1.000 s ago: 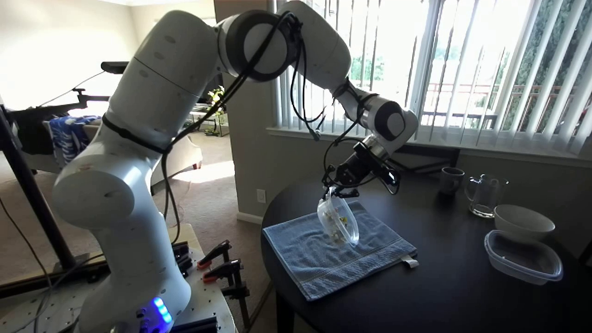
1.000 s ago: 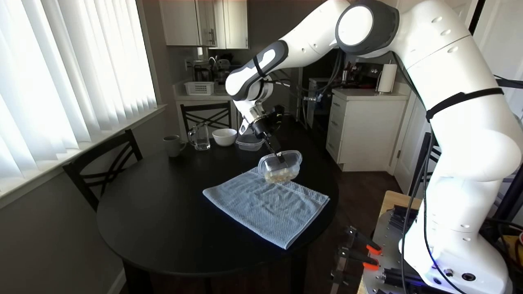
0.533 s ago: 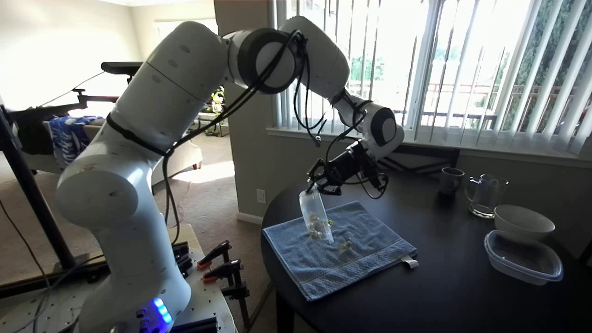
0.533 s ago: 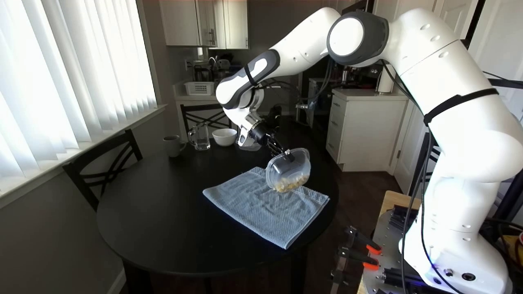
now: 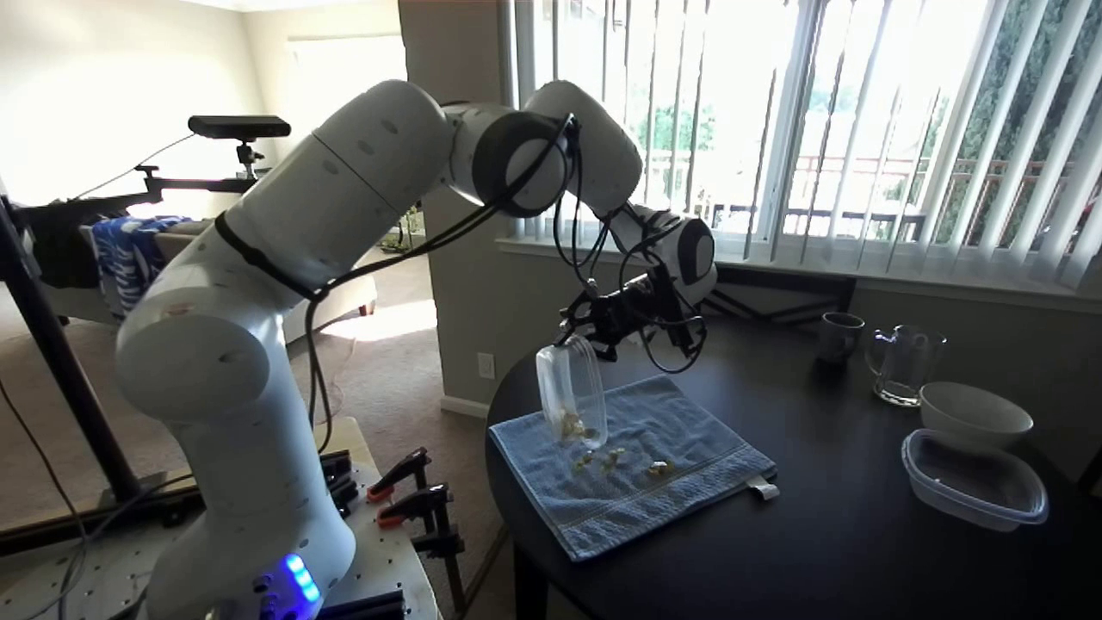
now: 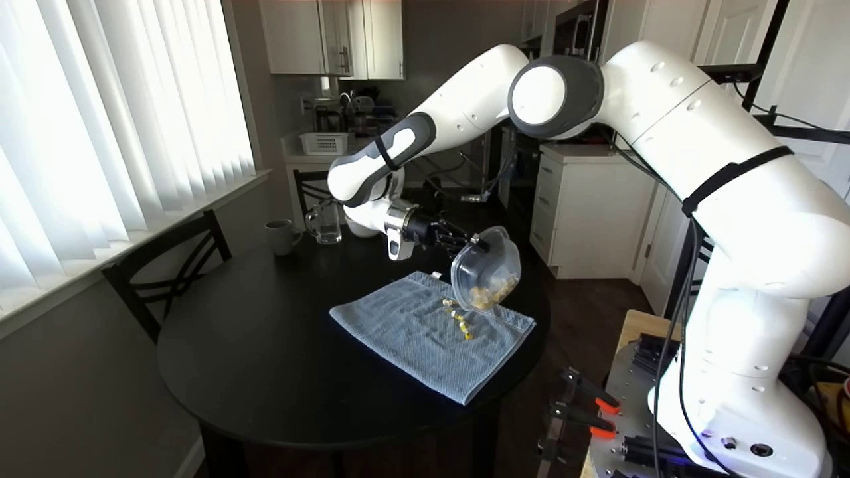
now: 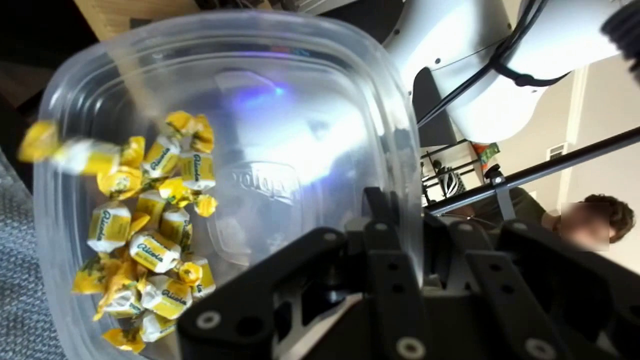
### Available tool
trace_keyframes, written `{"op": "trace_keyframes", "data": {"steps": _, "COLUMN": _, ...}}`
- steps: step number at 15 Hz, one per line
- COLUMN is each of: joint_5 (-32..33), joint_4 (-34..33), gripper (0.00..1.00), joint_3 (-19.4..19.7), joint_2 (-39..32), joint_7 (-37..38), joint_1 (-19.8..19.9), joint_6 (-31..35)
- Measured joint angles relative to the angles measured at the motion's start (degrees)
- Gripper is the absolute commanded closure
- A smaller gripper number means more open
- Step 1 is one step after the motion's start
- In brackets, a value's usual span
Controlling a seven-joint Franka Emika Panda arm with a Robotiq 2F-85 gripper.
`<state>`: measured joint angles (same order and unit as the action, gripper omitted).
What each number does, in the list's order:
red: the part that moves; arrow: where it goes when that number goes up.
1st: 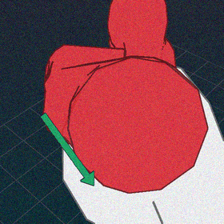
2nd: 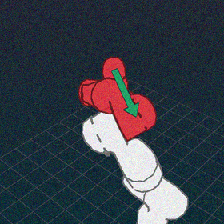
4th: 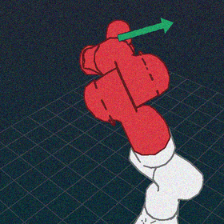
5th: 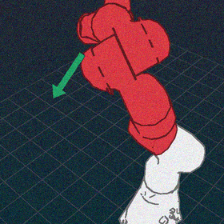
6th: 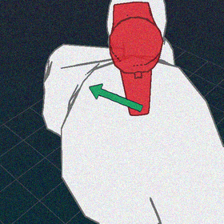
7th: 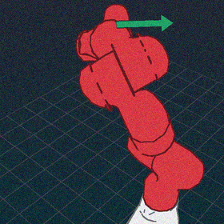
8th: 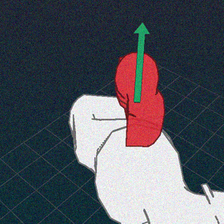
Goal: Pour the contents in the clear bowl on the blue towel.
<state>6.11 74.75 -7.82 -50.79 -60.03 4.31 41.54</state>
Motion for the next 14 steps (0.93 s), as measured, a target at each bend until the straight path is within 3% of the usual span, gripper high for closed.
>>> {"op": "trace_keyframes", "data": {"steps": 9, "joint_5": 3.95, "joint_4": -13.31, "gripper": 0.97, "joint_3": -1.16, "joint_2": -10.36, "joint_7": 0.00, "joint_1": -0.18, "joint_6": -8.97}}
{"op": "trace_keyframes", "data": {"steps": 14, "joint_5": 7.62, "joint_4": -18.58, "gripper": 0.97, "joint_3": -0.97, "joint_2": -14.90, "joint_7": 4.99, "joint_1": -2.19, "joint_6": -13.25}}
